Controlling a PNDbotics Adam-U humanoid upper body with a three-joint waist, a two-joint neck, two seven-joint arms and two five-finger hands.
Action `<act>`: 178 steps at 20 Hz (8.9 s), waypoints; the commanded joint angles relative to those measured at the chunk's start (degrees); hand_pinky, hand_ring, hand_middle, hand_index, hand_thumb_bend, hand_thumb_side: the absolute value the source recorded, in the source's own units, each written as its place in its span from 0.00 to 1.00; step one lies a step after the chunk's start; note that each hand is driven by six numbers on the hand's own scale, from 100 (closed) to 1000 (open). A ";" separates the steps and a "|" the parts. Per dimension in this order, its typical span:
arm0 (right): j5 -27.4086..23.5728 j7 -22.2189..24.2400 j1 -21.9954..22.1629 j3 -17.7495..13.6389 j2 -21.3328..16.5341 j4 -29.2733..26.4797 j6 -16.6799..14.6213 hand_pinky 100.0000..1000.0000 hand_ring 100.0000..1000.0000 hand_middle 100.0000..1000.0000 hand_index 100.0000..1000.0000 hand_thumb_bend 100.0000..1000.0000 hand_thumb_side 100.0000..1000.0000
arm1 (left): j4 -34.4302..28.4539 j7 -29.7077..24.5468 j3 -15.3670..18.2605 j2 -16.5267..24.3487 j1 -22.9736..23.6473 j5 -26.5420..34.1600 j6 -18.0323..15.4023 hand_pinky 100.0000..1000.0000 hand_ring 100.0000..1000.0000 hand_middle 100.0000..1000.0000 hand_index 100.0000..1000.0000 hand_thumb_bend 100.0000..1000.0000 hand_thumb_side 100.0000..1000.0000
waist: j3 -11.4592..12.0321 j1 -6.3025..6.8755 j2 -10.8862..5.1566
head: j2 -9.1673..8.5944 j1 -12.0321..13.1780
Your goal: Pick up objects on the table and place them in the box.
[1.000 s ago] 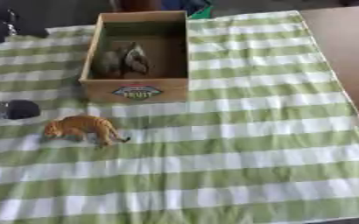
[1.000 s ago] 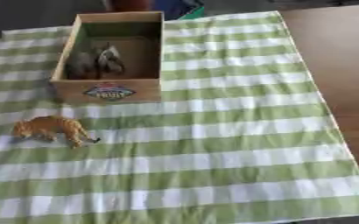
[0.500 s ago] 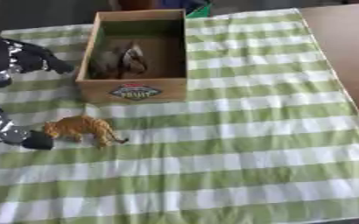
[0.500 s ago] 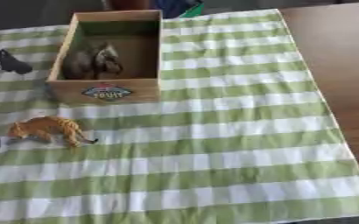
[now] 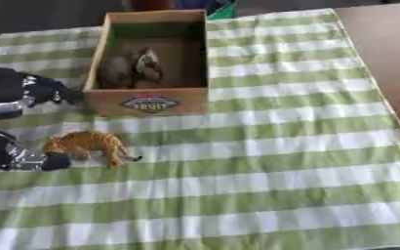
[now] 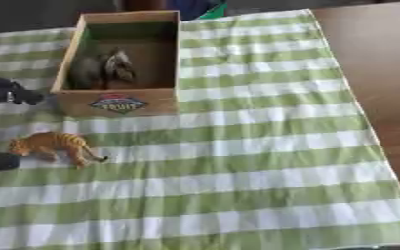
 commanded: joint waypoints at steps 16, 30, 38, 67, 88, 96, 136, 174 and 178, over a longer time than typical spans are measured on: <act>-0.45 2.04 0.74 -1.08 1.02 -1.11 1.40 0.83 0.74 0.69 0.87 0.00 1.00 | 4.82 4.50 -4.40 -0.13 -3.17 -2.11 6.16 0.64 0.91 0.88 0.96 0.70 0.98 | -0.37 0.26 -0.76 | -0.72 0.29; -0.90 2.63 1.38 -1.83 2.27 -1.11 2.42 0.83 0.73 0.68 0.87 0.00 1.00 | 9.62 0.68 -7.09 -3.36 -5.85 -3.75 4.55 0.63 0.88 0.82 0.97 0.69 0.98 | -0.71 0.64 0.35 | -1.05 1.14; -1.28 2.90 1.71 -2.03 2.99 -1.11 2.82 0.83 0.73 0.67 0.86 0.00 1.00 | 12.06 -0.55 -7.75 -4.02 -6.29 -5.63 4.20 0.61 0.85 0.78 0.92 0.65 0.97 | -0.87 0.48 0.58 | -1.23 1.36; -2.49 4.69 2.91 -2.63 4.54 -1.11 3.50 0.84 0.74 0.65 0.87 0.00 1.00 | 16.85 3.69 -8.61 -5.56 -6.90 -8.57 6.08 0.27 0.52 0.40 0.61 0.00 0.23 | -1.12 0.23 0.61 | -1.64 1.35; -2.64 4.83 3.47 -3.15 5.00 -1.11 3.93 0.84 0.74 0.65 0.88 0.00 1.00 | 11.00 2.73 -4.99 -4.52 -6.83 -5.68 4.55 0.20 0.46 0.33 0.56 0.00 0.28 | -0.74 0.25 0.37 | -1.62 0.93; -2.63 4.58 3.68 -3.37 5.19 -1.11 4.12 0.85 0.74 0.65 0.88 0.00 1.00 | 10.30 3.08 -4.12 -4.03 -7.24 -5.42 4.59 0.17 0.43 0.29 0.48 0.00 0.17 | -0.75 0.42 0.02 | -1.89 0.27; -2.67 5.00 3.41 -3.09 6.00 -1.11 5.21 0.85 0.74 0.64 0.87 0.00 1.00 | 28.63 8.92 3.13 -6.32 -27.48 -15.49 -3.05 0.17 0.43 0.26 0.41 0.00 0.17 | -3.91 3.65 -0.12 | -4.34 3.05; -4.66 8.76 -1.41 -1.67 10.94 -1.11 5.77 0.85 0.74 0.64 0.87 0.00 0.99 | 56.81 36.33 11.51 -23.08 -35.76 -37.39 -13.22 0.26 0.49 0.35 0.53 0.00 0.19 | -12.26 3.99 4.51 | -7.18 10.83; -4.75 8.84 -1.27 -1.85 10.97 -1.11 5.86 0.85 0.74 0.63 0.87 0.00 0.99 | 60.95 35.44 12.29 -23.69 -35.36 -35.73 -14.83 0.34 0.55 0.44 0.67 0.00 0.24 | -12.34 4.06 4.65 | -6.91 10.51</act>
